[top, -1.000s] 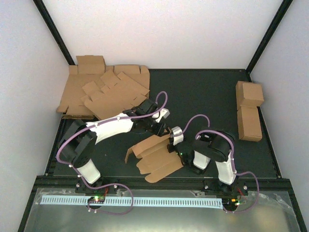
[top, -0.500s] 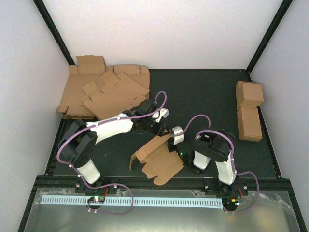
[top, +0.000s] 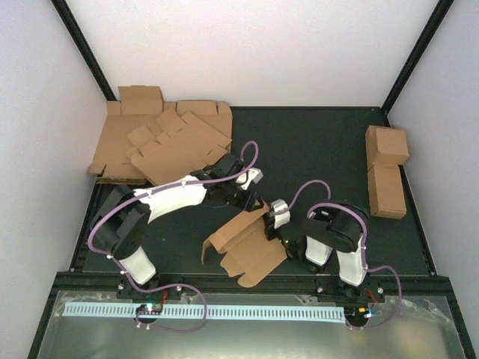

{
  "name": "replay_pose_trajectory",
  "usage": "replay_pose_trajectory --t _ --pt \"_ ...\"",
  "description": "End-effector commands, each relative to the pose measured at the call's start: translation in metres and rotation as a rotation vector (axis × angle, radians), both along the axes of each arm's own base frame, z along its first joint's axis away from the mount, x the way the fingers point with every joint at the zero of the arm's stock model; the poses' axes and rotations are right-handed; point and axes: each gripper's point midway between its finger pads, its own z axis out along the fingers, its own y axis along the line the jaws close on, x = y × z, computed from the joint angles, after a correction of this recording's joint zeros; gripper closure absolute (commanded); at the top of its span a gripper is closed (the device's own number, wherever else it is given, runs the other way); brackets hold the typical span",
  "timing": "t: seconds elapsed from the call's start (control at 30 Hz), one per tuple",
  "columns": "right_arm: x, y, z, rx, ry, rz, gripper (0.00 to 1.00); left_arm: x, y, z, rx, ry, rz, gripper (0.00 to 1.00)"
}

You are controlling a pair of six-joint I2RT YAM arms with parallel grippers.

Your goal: Fold the paper box

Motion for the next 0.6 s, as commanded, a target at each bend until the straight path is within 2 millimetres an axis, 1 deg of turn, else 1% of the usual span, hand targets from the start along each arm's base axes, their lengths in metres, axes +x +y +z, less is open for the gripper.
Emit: replay_pose_trajectory --t 0.0,0.13,0.33,0.43,0.57 --pt "0.000 0.006 0.024 0.063 -0.062 0.019 0.62 0.003 -0.006 0.017 -0.020 -0.013 -0.021 0.58" --pt "0.000 0.008 0.030 0.070 -0.074 0.031 0.63 0.004 -0.006 0.026 -0.035 -0.036 -0.018 0.52" --pt "0.000 0.011 0.037 0.079 -0.091 0.041 0.63 0.005 -0.006 0.034 -0.047 -0.051 -0.015 0.39" --pt "0.000 0.010 0.036 0.077 -0.089 0.038 0.61 0.005 -0.005 0.040 -0.055 -0.067 -0.013 0.36" --pt "0.000 0.008 0.041 0.089 -0.098 0.027 0.57 0.007 -0.001 0.051 -0.056 -0.110 -0.008 0.28"
